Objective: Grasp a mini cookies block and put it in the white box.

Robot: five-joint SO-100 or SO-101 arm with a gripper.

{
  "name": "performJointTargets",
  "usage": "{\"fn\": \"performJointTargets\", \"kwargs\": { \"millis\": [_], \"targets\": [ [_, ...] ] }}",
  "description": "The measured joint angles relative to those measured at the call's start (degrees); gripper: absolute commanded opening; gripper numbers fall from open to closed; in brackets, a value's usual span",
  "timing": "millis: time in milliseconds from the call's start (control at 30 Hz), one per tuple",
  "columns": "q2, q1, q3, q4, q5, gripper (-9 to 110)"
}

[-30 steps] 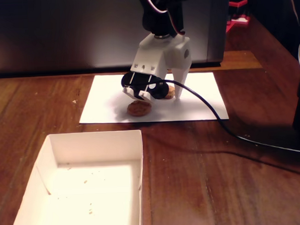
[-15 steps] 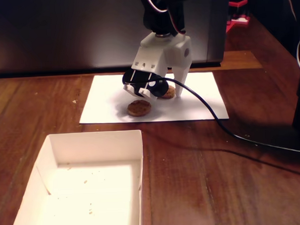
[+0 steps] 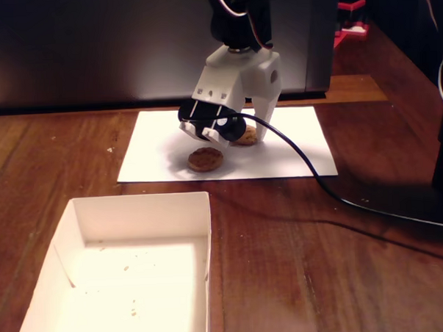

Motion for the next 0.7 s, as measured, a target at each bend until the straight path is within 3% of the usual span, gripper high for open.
{"fn": "performJointTargets", "kwargs": {
  "millis": [300,700],
  "targets": [
    [0.00,0.53,-0.18,0.00,-0.44,23],
    [-1.14,0.53,-0.26,-1.76,-0.70,18]
  ]
}}
